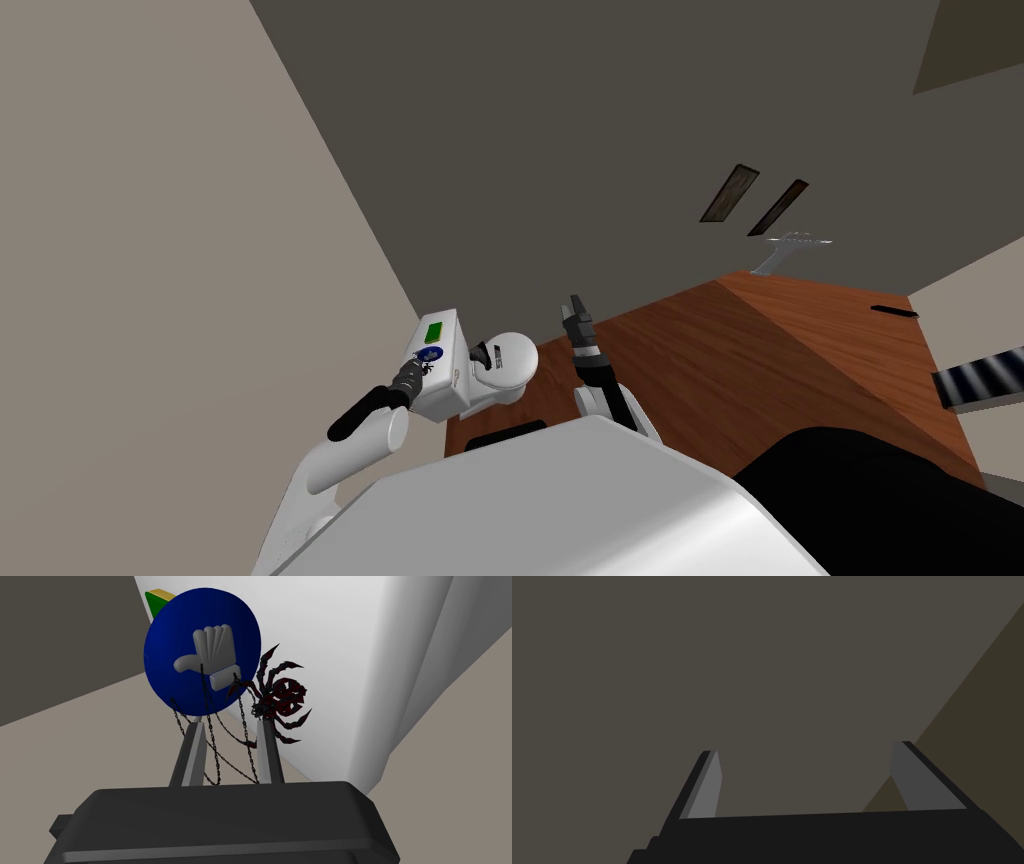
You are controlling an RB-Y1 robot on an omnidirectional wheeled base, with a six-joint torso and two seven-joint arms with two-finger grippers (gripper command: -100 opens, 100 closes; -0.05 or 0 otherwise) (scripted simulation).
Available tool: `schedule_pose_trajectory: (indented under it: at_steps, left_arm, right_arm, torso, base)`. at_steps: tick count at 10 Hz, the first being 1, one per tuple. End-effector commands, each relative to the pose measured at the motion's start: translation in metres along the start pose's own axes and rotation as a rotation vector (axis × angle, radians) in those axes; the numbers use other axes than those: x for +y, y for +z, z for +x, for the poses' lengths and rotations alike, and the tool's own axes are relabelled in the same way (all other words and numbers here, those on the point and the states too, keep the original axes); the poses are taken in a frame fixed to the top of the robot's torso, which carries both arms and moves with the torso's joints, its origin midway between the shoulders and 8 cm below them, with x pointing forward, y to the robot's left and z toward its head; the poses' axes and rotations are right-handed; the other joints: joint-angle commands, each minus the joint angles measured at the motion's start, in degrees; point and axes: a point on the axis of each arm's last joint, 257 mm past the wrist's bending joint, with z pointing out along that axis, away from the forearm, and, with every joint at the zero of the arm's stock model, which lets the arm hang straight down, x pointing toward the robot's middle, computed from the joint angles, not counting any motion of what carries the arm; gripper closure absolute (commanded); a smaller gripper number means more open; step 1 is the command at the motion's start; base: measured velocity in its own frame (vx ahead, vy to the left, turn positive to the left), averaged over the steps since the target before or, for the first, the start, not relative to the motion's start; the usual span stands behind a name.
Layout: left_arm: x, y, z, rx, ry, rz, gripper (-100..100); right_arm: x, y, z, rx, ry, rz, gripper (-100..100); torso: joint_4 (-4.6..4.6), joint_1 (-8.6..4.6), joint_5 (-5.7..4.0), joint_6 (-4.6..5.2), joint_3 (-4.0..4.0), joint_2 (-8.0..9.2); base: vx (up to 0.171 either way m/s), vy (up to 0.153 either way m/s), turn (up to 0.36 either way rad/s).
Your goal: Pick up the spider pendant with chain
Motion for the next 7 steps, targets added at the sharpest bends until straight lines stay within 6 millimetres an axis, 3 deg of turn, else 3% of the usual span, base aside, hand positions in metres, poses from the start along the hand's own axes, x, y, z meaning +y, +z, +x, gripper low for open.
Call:
schedule_pose_trajectory:
  at_steps: [1,3,4,5,7]
  left_arm:
    - [0.000,0.000,0.000,0.000,0.000,0.000,100]
    - [0.000,0.000,0.000,0.000,0.000,0.000,100]
    - [0.000,0.000,0.000,0.000,0.000,0.000,0]
    - [0.002,-0.009,-0.008,-0.001,0.000,-0.003,100]
    - [0.004,-0.019,-0.015,-0.001,0.001,-0.003,100]
  right_arm:
    - [0.000,0.000,0.000,0.000,0.000,0.000,0]
    - [0.000,0.000,0.000,0.000,0.000,0.000,0]
    - [0.000,0.000,0.000,0.000,0.000,0.000,0]
    - [0.000,0.000,0.000,0.000,0.000,0.000,0]
    - [0.000,0.000,0.000,0.000,0.000,0.000,0]
  torso:
    - [0.00,0.00,0.00,0.00,0.00,0.00]
    - [-0.02,0.02,0.02,0.00,-0.03,-0.04]
    - [-0.01,0.02,0.01,0.00,-0.03,-0.04]
    - [-0.01,0.02,0.01,0.00,-0.03,-0.04]
    - [-0.01,-0.20,-0.03,-0.02,-0.01,-0.01]
  base:
    - [0.000,0.000,0.000]
    - [0.000,0.000,0.000]
    - [0.000,0.000,0.000]
    - [0.008,-0.036,-0.011]
    - [0.006,-0.058,0.004]
